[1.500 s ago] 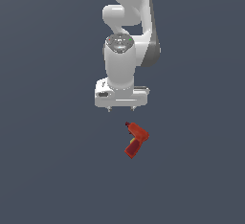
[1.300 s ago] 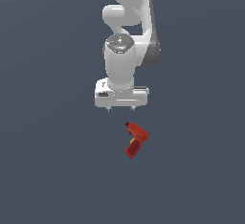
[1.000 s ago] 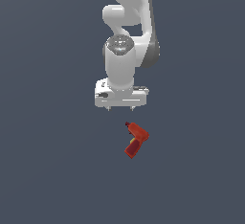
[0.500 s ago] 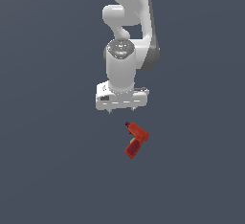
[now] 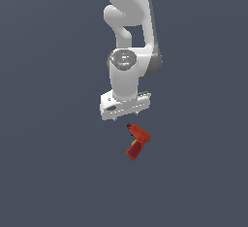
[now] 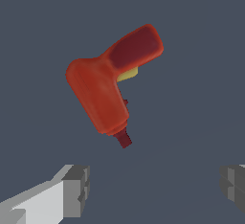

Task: Pick up the object and move it to a goal position.

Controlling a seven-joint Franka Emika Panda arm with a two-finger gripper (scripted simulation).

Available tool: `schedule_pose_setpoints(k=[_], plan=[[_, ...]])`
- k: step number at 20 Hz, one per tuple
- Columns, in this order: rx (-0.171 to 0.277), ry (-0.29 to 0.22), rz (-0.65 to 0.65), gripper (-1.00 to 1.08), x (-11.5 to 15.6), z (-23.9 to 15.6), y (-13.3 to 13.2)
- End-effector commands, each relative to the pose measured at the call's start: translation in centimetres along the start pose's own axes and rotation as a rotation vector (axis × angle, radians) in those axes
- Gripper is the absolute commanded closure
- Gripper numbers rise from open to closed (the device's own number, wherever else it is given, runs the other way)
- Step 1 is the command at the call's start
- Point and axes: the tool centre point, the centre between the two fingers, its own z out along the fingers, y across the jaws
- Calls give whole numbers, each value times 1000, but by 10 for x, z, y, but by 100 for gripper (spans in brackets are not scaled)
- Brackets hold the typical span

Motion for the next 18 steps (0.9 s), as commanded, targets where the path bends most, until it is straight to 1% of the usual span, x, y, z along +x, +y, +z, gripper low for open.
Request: schedule_pose_setpoints(k=[1,9,18], plan=[[10,3,-65,-100,3,8,-3],[45,23,-273,-100,13,34,-13],[84,57,-492,-100,24,61,-25]])
